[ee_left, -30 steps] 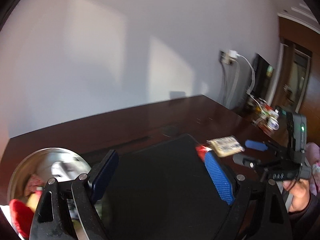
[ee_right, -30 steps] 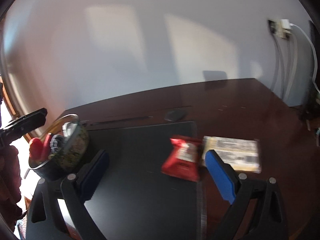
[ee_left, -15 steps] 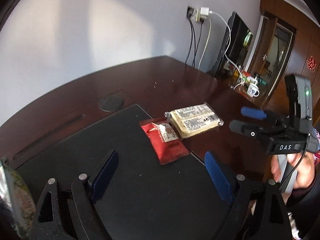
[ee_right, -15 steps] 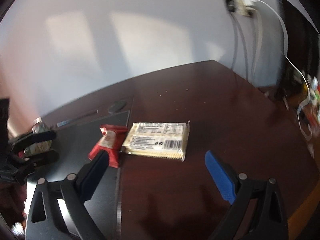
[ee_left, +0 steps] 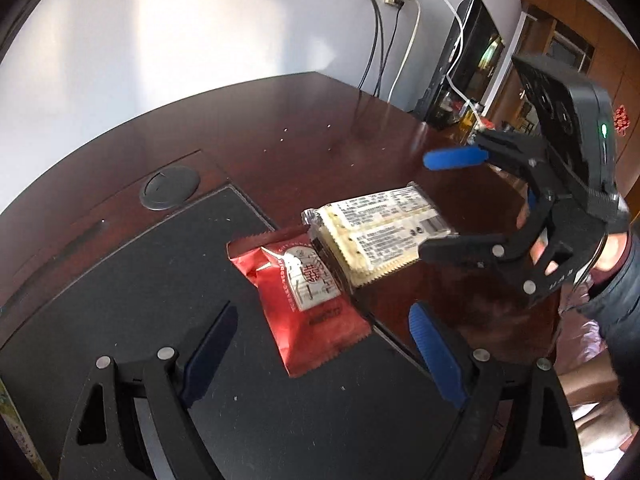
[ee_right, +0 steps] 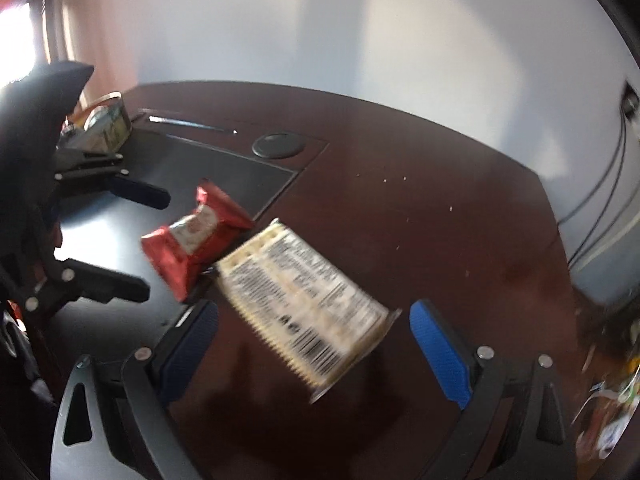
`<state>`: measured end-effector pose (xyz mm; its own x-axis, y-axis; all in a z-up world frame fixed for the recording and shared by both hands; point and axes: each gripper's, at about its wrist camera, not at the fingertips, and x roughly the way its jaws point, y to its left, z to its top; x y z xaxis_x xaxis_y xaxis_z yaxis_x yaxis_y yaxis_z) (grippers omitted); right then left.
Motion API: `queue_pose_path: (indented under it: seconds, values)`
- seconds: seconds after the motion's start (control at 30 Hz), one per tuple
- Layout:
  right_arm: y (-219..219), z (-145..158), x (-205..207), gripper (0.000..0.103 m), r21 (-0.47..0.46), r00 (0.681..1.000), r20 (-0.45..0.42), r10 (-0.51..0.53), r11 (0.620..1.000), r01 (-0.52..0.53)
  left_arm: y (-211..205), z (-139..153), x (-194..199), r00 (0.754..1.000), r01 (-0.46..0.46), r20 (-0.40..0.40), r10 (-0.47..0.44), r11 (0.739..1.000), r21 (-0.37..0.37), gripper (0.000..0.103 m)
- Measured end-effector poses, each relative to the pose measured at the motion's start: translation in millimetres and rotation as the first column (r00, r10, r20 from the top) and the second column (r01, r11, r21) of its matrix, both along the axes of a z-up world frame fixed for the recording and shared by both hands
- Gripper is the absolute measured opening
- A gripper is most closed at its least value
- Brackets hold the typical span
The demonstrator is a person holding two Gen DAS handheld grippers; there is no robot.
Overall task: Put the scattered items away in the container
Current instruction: 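Move the left gripper to the red snack packet while the right approaches the white snack bar, then grasp the red snack packet with the left gripper while the right grasps the white snack bar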
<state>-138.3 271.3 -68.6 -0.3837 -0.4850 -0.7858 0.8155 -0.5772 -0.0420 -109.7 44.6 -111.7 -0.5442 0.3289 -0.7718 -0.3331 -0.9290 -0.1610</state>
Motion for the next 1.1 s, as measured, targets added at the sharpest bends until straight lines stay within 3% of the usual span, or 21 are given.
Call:
queue_pose_path:
  seconds: [0.5,0.77,0.93,1.1]
  values:
    - [-15.4,-22.7,-34.4,0.095,0.073,0.986,0.104,0.127,0.988,-0.135,5.6,-13.5,-12.6,0.999,-0.027,0.024,0.029,0.996,-0.088,0.089]
    - [3.2,-19.1,-54.5,0.091,-0.001,0.98,0.191,0.046,0.999,-0.047,-0.2,-16.8,-19.5,0.995,-0.094,0.005,0.096,0.983,-0.158,0.089]
    - [14.5,-15.1,-49.8,0.074,-0.036,0.982,0.19,0.01,0.999,-0.003,-0.3,-19.8,-25.0,0.994,-0.107,-0.003,0.108,0.98,-0.165,0.089]
    - [13.9,-15.6,-38.3,0.072,-0.018,0.987,0.16,0.007,1.0,-0.004,1.1,-19.3,-26.3,0.994,-0.107,-0.011,0.107,0.979,-0.174,0.089]
